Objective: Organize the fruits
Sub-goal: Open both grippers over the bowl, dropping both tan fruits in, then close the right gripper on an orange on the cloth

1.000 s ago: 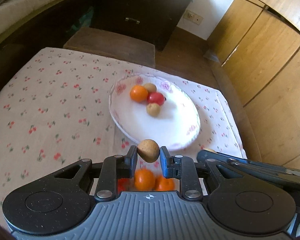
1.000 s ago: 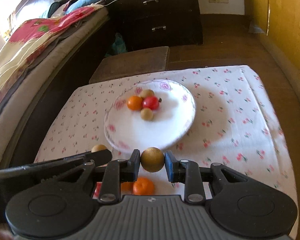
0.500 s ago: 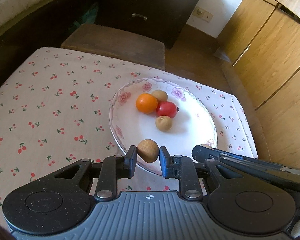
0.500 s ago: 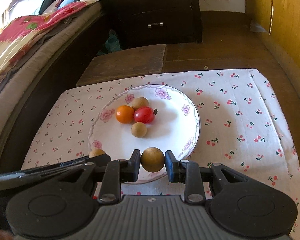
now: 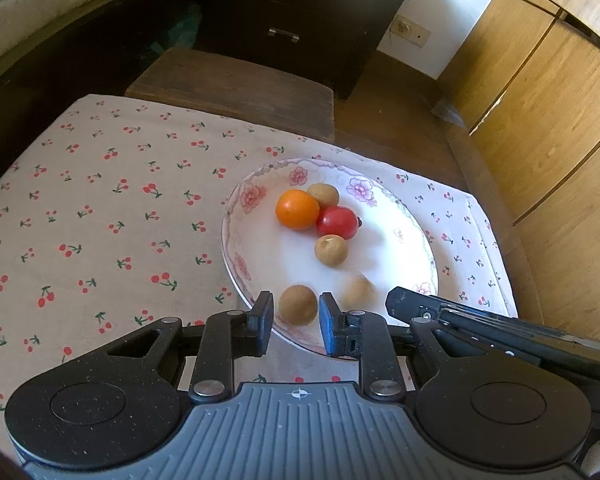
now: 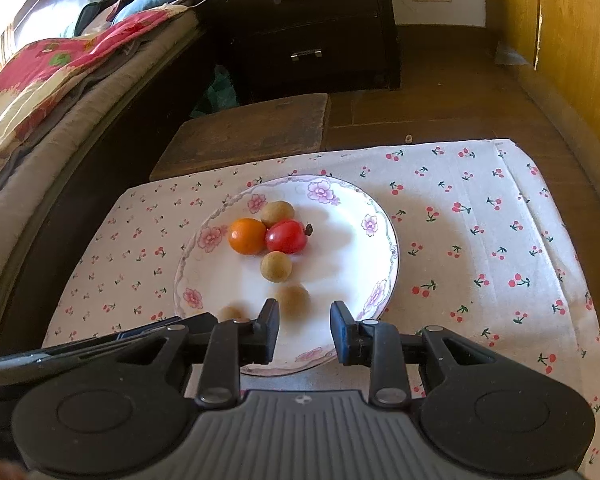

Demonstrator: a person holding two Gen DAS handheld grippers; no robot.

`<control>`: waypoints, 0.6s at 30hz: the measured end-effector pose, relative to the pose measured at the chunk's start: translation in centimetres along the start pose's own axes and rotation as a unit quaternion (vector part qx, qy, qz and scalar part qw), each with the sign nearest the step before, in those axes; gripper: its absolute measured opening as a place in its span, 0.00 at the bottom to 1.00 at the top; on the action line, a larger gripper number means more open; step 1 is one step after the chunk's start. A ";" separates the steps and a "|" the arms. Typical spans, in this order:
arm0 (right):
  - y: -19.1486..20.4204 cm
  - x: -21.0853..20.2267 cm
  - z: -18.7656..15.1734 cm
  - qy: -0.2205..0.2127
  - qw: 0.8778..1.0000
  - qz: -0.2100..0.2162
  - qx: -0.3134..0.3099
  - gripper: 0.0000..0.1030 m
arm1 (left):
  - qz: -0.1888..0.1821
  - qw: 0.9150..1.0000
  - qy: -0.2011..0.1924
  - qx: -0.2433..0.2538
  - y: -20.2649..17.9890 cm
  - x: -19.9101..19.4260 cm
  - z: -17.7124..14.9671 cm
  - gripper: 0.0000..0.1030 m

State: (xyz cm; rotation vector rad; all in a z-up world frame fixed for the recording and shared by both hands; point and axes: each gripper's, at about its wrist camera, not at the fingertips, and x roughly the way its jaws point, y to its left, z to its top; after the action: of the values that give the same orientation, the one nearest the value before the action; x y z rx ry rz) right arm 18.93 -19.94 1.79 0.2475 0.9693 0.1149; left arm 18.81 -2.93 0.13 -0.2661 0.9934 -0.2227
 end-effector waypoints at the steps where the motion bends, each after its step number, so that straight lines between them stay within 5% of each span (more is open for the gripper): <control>1: 0.0 0.0 0.0 -0.001 1.000 0.000 0.001 0.30 | 0.000 1.000 -0.001 -0.001 0.0 -0.1 0.0 0.32; 18: -0.1 -3.0 -0.6 -0.020 1.000 0.014 0.020 0.35 | -0.017 1.000 -0.013 0.002 0.0 -2.3 -0.4 0.41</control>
State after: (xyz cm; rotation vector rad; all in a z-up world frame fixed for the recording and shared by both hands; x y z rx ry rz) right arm 16.72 -20.53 3.83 0.2986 0.9286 0.1153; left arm 17.30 -2.32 1.77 -0.2815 0.9626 -0.2509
